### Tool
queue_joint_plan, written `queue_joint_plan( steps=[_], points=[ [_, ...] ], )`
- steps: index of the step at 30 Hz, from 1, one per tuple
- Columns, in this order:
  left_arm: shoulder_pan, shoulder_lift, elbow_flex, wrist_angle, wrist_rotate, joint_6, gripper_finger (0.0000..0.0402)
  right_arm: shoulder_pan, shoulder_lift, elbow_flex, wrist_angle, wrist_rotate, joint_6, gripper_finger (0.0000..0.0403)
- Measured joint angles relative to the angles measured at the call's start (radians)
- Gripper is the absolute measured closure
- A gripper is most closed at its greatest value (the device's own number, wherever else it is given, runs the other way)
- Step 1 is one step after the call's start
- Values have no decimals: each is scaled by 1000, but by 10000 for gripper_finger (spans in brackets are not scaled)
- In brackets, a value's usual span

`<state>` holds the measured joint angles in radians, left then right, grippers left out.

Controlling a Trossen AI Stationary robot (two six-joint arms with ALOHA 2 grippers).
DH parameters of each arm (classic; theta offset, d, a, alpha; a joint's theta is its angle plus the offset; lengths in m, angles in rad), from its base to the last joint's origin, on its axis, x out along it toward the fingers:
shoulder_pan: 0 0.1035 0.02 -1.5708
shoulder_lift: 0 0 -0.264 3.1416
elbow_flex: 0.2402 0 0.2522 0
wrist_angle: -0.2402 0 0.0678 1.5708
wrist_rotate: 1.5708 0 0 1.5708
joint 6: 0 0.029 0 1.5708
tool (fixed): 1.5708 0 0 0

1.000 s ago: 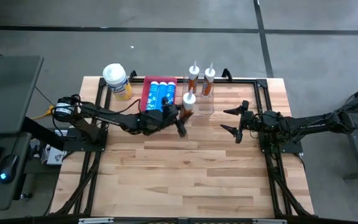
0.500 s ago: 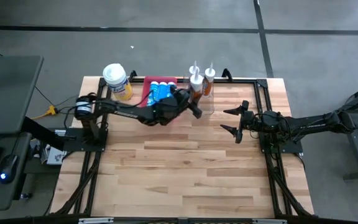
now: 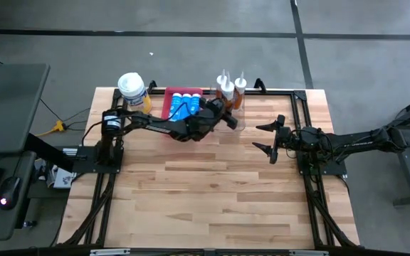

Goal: Sort silicone sealant tubes
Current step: Put the orange silicone sealant into the transparent bin

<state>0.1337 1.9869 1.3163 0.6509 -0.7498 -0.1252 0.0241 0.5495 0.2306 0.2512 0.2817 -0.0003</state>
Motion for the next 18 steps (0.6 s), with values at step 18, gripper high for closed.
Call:
queue_joint_plan(
  steps=[18],
  points=[
    [4,131,48,-20,-46,-99,233,0,0,0,0,0,0,82]
  ],
)
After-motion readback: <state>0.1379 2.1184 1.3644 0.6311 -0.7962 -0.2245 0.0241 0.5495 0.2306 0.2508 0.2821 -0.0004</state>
